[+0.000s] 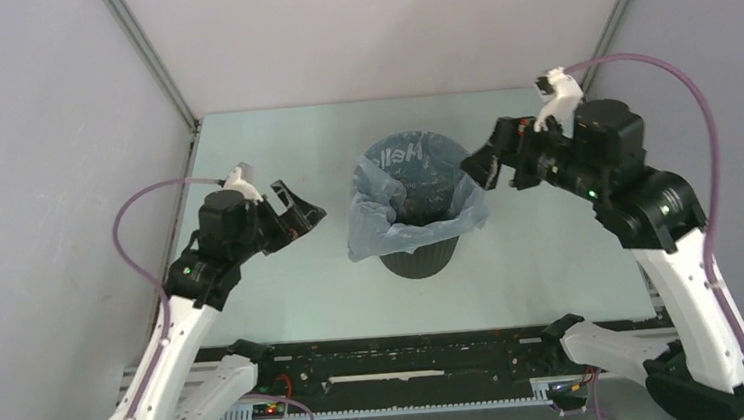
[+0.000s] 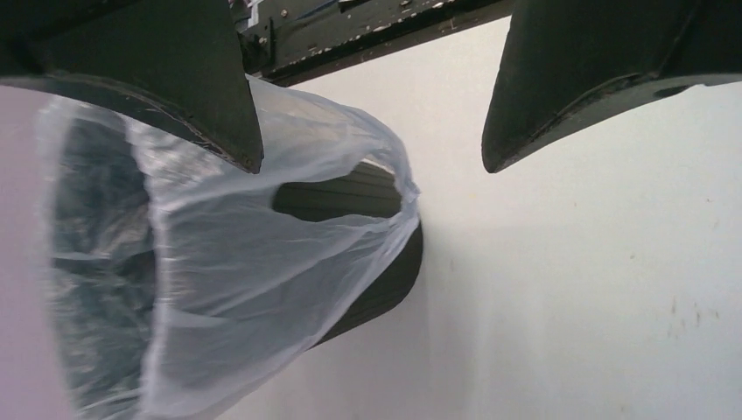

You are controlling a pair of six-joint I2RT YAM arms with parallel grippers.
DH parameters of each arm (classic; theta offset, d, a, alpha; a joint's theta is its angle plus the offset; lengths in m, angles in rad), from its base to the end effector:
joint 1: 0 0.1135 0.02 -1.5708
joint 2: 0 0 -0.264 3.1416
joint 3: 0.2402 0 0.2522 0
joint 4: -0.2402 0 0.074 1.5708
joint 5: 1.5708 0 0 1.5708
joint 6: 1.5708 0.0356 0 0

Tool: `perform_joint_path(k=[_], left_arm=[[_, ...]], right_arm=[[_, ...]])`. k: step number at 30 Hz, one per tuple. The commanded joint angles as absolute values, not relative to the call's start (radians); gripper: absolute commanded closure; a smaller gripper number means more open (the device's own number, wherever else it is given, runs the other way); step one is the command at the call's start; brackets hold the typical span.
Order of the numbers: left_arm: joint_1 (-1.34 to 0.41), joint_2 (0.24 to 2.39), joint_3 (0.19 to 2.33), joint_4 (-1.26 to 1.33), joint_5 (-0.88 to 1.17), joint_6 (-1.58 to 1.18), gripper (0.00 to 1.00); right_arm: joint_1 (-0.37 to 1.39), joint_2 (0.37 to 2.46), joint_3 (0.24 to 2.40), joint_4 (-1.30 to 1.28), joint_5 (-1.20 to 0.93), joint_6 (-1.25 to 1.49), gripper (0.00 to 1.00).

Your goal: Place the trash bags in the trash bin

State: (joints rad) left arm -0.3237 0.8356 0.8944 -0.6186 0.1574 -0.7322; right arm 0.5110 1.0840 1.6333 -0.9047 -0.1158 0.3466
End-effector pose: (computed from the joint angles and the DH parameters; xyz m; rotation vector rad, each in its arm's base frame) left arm 0.1655 -0.0614 0.3256 -0.3562 2.1982 -0.7719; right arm 0.1521 0.0900 0.4878 -0.2425 1.9700 0.6781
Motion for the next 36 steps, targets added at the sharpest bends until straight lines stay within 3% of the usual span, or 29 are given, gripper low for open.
perform_joint_path(k=[1,8,16,26,36], left_arm=[[-0.317,0.771,0.999,-0.681,0.116,-0.732,0.0],[-0.316,0.719,1.07,-0.695,0.136,-0.789,0.0],[-0.315,0.699,1.171,-0.718,0.147,-0.834,0.0],[-0.314,0.733,1.586,-0.716,0.067,-0.742,0.0],[-0.314,0.756,1.929,-0.596,-0.103,-0.559,0.0]], right_arm=[[0.422,1.015,1.557,-0.955,-0.212,0.394,0.01],[0.292,0.911,1.344,-0.875,-0.43,0.472,0.0],[0.204,0.962,1.346,-0.864,-0.466,0.465,0.01],[0.224,0.994,1.673,-0.987,-0.261,0.447,0.01],[0.233,0.88,1.97,-0.816,-0.05,0.467,0.0]])
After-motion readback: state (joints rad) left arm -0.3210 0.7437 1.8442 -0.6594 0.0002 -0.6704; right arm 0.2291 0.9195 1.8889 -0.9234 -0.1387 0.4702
